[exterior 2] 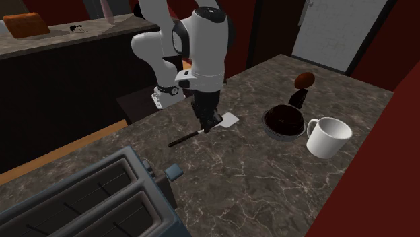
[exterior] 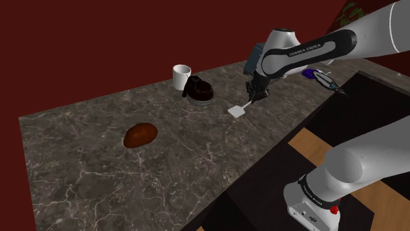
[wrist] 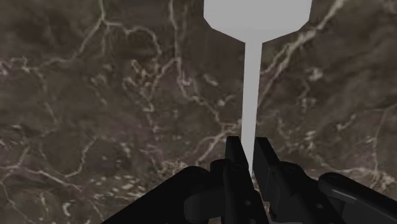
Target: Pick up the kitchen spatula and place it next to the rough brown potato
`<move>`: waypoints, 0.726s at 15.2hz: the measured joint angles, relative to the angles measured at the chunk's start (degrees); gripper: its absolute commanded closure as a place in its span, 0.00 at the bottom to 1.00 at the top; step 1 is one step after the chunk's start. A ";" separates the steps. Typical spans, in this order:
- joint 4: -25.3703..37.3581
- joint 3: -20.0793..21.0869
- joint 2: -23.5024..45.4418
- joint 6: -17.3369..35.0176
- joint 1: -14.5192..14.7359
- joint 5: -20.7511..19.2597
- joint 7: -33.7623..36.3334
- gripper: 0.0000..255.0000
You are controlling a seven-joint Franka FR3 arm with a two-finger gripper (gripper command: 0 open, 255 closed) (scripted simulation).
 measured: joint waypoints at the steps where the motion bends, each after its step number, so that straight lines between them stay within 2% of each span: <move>1: 0.24 -0.02 -0.54 -0.76 0.06 0.16 -0.10 1.00; 11: 4.41 -0.57 -4.86 -9.16 0.30 1.25 -1.42 1.00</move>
